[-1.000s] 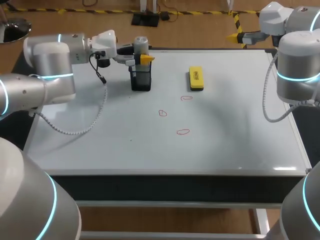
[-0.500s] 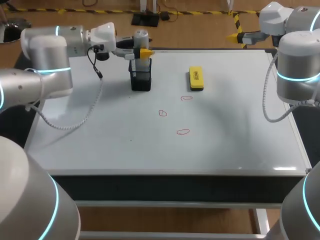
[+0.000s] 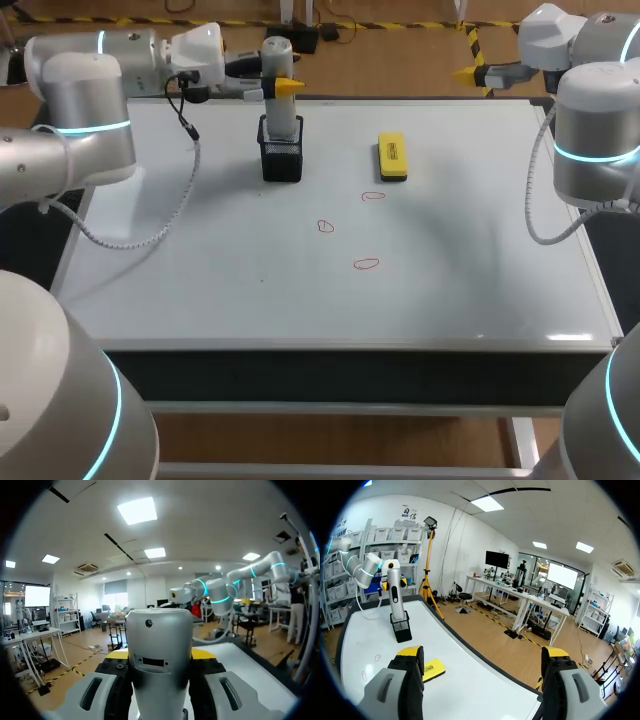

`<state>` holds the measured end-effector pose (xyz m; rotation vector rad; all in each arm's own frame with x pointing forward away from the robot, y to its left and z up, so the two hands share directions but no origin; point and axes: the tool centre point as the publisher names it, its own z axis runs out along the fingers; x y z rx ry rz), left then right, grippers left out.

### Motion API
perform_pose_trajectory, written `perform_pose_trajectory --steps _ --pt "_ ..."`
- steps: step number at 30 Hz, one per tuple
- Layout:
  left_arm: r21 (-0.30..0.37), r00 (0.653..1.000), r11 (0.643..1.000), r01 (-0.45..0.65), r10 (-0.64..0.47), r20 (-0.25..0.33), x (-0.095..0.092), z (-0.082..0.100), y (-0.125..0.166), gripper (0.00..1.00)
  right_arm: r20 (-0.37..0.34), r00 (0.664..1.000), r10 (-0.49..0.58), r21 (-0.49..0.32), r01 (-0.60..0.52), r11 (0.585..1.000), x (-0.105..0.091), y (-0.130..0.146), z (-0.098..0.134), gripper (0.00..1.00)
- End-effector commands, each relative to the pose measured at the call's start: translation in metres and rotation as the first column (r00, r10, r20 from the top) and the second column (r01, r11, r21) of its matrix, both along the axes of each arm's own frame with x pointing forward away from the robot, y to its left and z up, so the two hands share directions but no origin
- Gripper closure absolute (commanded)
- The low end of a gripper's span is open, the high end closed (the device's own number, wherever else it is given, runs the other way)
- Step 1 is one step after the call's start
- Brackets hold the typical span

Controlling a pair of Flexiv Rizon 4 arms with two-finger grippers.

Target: Pick up the inspection probe, press it on each red-marked spot on the whiteboard one by one, put down the probe, pick up the eraser, and wipe off all the red marks.

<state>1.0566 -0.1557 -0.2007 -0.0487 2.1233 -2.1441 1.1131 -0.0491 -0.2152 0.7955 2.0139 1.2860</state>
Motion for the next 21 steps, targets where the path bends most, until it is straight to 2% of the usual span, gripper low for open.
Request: perform_pose_trajectory --steps 1,10,12,21 --pt "0.015 1.0 1.0 -0.021 0.021 0.002 -0.011 0.015 0.006 1.0 0.001 1.0 0.001 0.001 -0.001 1.0 0.0 0.0 0.0 0.0" --pt "0.024 0.998 0.998 -0.059 0.058 0.03 -0.028 0.028 0.037 1.0 0.001 1.0 0.001 0.001 -0.001 1.0 0.0 0.0 0.0 0.0" --pt "0.026 0.996 0.997 -0.077 0.075 0.05 -0.034 0.028 0.046 1.0 0.001 1.0 0.001 0.001 -0.001 1.0 0.0 0.0 0.0 0.0" --pt "0.006 0.988 0.989 -0.148 0.148 0.043 -0.058 0.018 0.078 1.0 0.001 1.0 0.001 0.001 -0.001 1.0 0.0 0.0 0.0 0.0"
